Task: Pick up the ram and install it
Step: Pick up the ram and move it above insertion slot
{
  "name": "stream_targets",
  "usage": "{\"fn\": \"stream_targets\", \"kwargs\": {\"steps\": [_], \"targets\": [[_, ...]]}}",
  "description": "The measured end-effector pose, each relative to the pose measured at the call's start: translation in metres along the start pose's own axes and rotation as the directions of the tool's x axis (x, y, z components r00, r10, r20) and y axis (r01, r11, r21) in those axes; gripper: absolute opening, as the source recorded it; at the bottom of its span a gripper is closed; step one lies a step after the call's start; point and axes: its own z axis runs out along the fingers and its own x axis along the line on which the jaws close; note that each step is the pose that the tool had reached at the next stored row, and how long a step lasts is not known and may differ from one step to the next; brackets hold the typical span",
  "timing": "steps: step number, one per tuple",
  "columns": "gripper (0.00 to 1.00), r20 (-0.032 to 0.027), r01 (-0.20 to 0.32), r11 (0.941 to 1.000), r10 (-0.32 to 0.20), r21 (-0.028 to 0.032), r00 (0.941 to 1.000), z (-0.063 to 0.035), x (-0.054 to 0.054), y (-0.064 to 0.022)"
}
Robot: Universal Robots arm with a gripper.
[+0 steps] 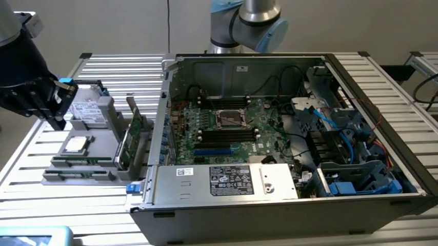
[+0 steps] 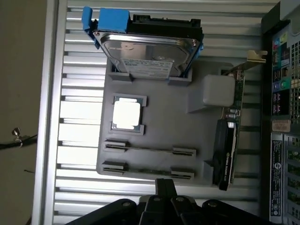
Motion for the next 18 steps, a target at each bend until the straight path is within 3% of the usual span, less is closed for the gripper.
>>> {"fn": "stream_targets", "kwargs": {"steps": [5,9,14,18], "targets": [[0.11,-0.0041,0.090,0.9959,-0.090,-0.0017,0.9959,0.0002,0.0000,0.0000],[0.11,-0.0068,0.163,0.9867,-0.163,-0.0056,0.9867,0.0004,0.0000,0.0000],[0.11,-0.0096,0.251,0.9679,-0.251,-0.0113,0.9679,0.0008,0.0000,0.0000],[0.11,-0.0116,0.321,0.9470,-0.321,-0.0156,0.9470,0.0011,0.0000,0.0000]]}}
